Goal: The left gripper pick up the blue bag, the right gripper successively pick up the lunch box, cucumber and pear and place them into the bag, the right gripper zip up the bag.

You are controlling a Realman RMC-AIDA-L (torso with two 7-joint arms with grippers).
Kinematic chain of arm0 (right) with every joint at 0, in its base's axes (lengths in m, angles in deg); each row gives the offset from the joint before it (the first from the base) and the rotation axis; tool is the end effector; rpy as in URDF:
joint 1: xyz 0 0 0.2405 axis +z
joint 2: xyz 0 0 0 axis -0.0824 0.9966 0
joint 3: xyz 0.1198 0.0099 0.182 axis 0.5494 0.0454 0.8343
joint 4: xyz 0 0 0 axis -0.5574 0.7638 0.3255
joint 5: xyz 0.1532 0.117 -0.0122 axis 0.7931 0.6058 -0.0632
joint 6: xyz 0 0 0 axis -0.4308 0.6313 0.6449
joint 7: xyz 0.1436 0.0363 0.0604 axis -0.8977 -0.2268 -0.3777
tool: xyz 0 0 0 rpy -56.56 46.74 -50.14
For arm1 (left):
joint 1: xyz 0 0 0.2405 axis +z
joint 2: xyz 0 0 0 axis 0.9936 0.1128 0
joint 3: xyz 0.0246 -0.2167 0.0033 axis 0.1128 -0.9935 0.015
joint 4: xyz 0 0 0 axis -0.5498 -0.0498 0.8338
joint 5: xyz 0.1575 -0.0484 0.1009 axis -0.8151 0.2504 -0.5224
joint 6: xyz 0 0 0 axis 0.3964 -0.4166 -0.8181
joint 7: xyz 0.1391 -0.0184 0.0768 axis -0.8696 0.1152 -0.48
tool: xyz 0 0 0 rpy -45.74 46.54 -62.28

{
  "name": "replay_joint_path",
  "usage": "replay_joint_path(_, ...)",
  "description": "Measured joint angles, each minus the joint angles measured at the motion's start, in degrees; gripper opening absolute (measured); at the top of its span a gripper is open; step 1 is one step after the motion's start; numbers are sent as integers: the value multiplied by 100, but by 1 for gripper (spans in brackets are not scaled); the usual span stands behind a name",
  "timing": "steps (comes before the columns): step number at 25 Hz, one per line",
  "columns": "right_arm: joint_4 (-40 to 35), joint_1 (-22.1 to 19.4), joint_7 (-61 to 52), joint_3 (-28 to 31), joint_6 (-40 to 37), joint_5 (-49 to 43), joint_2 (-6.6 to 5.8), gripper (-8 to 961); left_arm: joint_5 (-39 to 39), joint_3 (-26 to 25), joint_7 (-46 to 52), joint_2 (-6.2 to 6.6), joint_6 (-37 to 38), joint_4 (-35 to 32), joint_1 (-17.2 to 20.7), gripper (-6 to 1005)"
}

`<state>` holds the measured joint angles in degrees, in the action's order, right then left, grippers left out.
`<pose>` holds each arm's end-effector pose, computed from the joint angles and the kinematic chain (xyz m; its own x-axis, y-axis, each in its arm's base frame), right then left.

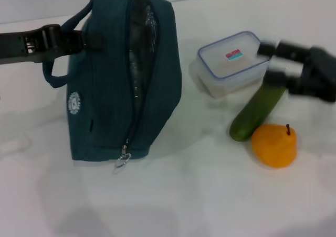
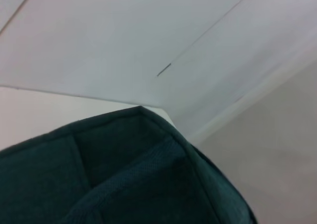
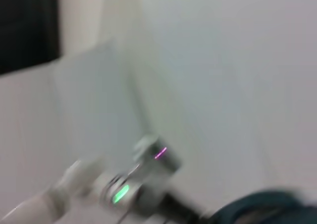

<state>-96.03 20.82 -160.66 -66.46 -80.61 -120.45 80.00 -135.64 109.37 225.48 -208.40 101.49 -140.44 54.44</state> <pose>0.2049 0.2591 0.0739 0.5102 -0.2479 -0.8235 -0.3877 -0.9210 0.0371 -0.1292 0.3230 0.0602 0.3859 0.7991 0.4610 0.8381 -0.5125 0.1869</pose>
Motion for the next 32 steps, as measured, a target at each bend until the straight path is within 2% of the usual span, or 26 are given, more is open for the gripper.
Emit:
replay_joint_path(5, 719, -186, 362, 1037, 539, 372, 65, 827, -33, 20, -127, -18, -101, 51, 43, 73)
replay_joint_path(9, 1199, -452, 683, 1371, 848, 1100, 152, 827, -43, 24, -218, -20, -137, 74, 52, 73)
replay_joint_path(13, 1685, -592, 885, 1409, 1317, 1909, 180, 827, -71, 38, -315, -26, -161, 74, 59, 74)
replay_joint_path(16, 1894, -616, 894, 1411, 1898, 2191, 182, 827, -83, 51, -367, -27, -168, 74, 60, 73)
replay_joint_path(17, 1894, -616, 894, 1411, 1898, 2191, 182, 827, -88, 70, -380, -28, -180, 74, 60, 72)
replay_joint_path(19, 1969, -578, 877, 1414, 2664, 2284, 183, 827, -95, 124, -394, -28, -222, 74, 58, 71)
replay_joint_path(22, 1984, -501, 793, 1415, 3238, 2288, 181, 827, -139, 175, -410, -24, -286, 77, 46, 70)
replay_joint_path(32, 2077, -36, 393, 1343, 4745, 2277, 185, 828, -174, 189, -537, -11, -361, 141, -14, 70)
